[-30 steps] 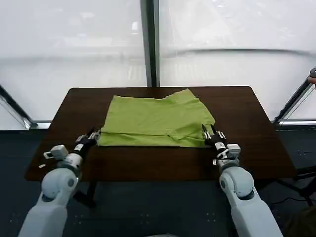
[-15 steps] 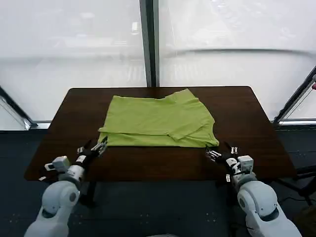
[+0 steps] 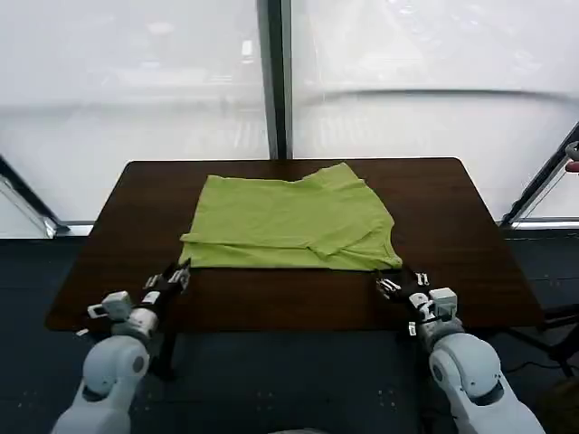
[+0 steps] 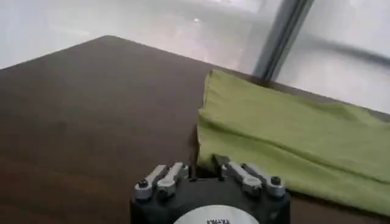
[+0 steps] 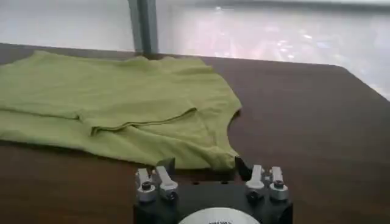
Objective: Fold and organize the clothes.
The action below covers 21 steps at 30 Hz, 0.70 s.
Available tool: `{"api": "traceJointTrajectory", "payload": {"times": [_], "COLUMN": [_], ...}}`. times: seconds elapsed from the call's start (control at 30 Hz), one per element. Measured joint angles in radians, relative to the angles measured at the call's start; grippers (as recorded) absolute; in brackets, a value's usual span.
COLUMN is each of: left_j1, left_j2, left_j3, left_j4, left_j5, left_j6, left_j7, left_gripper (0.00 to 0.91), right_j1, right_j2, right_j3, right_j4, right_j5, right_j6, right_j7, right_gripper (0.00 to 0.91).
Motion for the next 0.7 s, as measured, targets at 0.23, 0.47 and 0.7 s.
{"api": "traceJointTrajectory", "payload": {"times": [0.23, 0.47, 0.7], "left_j1": [0.037, 0.098, 0.188], "left_j2": [0.014, 0.032, 0.042], "left_j3": [-0.003, -0.026, -0.052], "left_j4": [-0.054, -0.122, -0.192], "left_j5": [0.003, 0.009, 0.019], "left_j6": [0.007, 0.013, 0.012], "left_j7": [-0.017, -0.024, -0.031], "left_gripper": [0.000, 0.000, 0.878], "right_j1": [-0.076, -0.130, -0.152], "right_j2": [-0.041, -0.081, -0.096], "right_j3": [0.038, 0.088, 0.102], "right_j4": [0.077, 0.163, 0.185], "right_j5": [0.058, 0.124, 0.132], "right_j6": [-0.077, -0.162, -0.173], "right_j7": [0.053, 0.097, 0.096], "right_gripper": [0.000, 0.000, 0.878]}}
